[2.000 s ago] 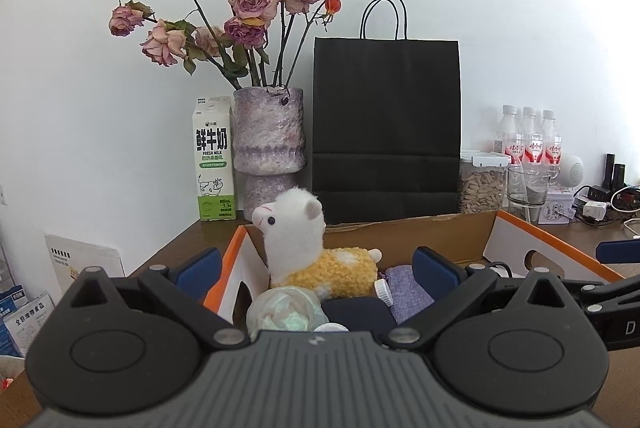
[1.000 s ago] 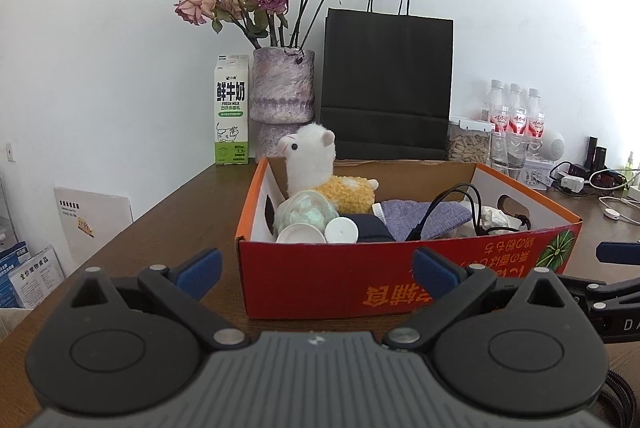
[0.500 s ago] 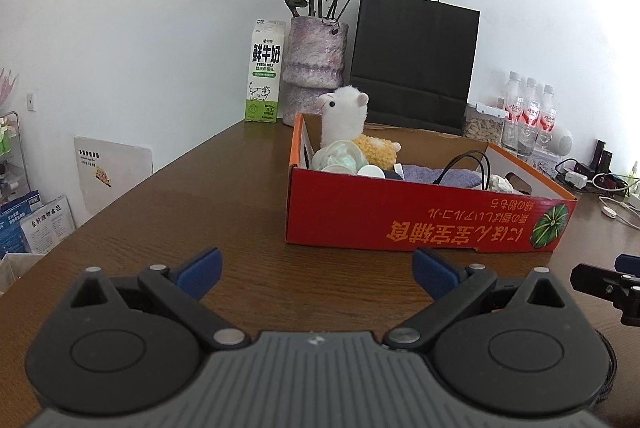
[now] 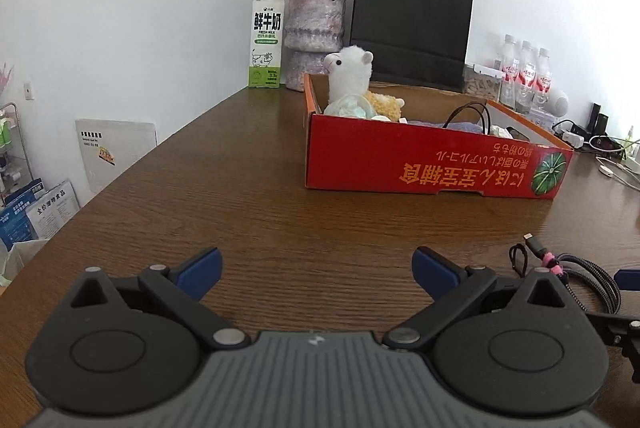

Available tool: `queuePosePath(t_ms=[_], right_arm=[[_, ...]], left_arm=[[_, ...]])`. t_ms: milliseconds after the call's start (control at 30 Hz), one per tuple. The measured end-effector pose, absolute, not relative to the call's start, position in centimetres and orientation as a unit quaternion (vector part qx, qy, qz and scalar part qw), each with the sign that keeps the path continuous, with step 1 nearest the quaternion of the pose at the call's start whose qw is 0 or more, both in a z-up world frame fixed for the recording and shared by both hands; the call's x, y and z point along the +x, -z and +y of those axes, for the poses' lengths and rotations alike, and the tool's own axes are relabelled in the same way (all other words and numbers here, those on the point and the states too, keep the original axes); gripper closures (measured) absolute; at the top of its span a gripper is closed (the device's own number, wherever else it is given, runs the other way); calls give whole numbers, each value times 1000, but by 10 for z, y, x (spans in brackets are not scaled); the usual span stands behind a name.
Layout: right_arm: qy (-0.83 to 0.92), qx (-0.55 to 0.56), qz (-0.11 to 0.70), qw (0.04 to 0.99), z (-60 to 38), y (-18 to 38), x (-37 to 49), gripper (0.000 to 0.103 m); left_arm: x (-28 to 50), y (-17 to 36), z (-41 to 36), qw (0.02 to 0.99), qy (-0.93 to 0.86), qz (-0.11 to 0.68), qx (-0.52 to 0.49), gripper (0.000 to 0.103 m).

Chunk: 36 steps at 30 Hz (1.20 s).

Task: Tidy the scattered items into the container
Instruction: 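Grasp the braided black cable with pink tie using right tool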

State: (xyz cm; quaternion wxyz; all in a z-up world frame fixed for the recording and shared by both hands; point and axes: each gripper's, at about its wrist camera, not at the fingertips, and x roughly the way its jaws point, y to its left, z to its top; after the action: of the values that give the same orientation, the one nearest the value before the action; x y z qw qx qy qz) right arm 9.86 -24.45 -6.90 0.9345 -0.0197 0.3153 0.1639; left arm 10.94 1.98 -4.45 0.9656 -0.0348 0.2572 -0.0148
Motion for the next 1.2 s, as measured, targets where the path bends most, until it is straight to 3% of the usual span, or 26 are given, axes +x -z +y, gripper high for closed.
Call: queuePosePath(t_ms=[367, 467, 1200], right_arm=[[-133, -38, 338, 931, -228, 75, 129, 0], [-125, -32, 329, 935, -229, 73, 128, 12], [-139, -5, 291, 947, -240, 60, 116, 13]], left_arm=[[113, 46, 21, 961, 18, 271, -41, 0], [115, 47, 23, 959, 19, 277, -48, 0], [115, 40, 16, 962, 21, 267, -48, 0]])
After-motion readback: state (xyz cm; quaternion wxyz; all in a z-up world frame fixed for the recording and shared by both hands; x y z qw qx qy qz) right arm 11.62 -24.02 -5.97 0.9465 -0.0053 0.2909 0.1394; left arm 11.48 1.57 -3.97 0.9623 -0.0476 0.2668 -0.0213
